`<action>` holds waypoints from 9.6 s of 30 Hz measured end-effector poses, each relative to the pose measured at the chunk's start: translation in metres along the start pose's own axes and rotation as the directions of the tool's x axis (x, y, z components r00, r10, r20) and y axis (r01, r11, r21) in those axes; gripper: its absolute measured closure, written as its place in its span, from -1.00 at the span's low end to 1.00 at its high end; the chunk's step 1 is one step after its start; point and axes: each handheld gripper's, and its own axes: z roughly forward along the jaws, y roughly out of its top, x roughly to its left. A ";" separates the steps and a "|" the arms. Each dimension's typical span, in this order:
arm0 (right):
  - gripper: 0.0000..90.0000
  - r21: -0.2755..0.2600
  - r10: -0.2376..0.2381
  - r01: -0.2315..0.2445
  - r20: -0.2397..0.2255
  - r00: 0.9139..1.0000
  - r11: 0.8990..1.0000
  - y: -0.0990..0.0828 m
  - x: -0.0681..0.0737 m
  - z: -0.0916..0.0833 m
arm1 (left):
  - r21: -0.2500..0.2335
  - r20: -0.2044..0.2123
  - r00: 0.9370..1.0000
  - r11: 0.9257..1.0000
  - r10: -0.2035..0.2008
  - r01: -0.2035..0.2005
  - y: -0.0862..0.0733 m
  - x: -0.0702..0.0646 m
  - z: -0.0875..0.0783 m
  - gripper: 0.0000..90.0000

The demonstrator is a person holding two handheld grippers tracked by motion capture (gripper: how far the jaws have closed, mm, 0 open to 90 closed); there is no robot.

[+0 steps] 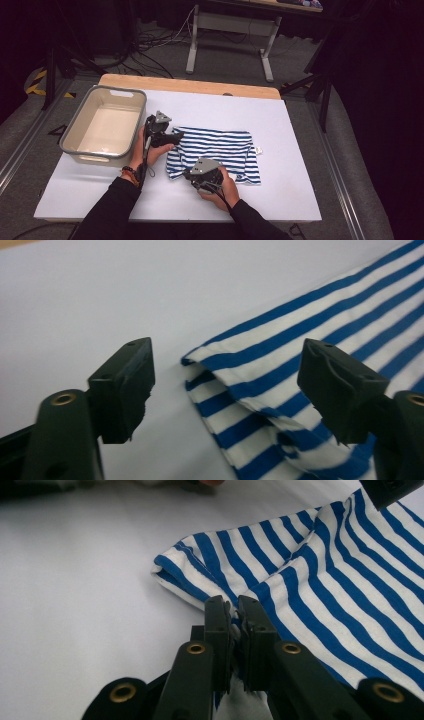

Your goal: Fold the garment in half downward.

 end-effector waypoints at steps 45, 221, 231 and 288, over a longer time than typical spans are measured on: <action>0.89 -0.083 0.032 -0.033 -0.013 0.999 0.996 0.000 0.002 -0.006 | -0.058 0.005 0.998 0.996 0.070 -0.070 0.016 -0.008 -0.012 0.92; 0.13 -0.006 0.430 -0.444 0.264 0.864 0.896 -0.114 -0.078 -0.132 | 0.146 0.215 0.962 0.969 0.166 -0.200 0.035 -0.100 0.068 -0.03; 0.81 0.008 0.461 -0.471 0.189 0.867 0.882 -0.112 -0.075 -0.132 | 0.125 0.305 0.946 0.980 0.109 -0.153 0.032 -0.095 0.068 0.77; 0.92 -0.151 0.198 -0.177 0.139 0.970 0.973 -0.053 -0.057 -0.097 | -0.077 0.231 0.917 0.946 0.325 -0.315 0.010 -0.067 -0.023 0.52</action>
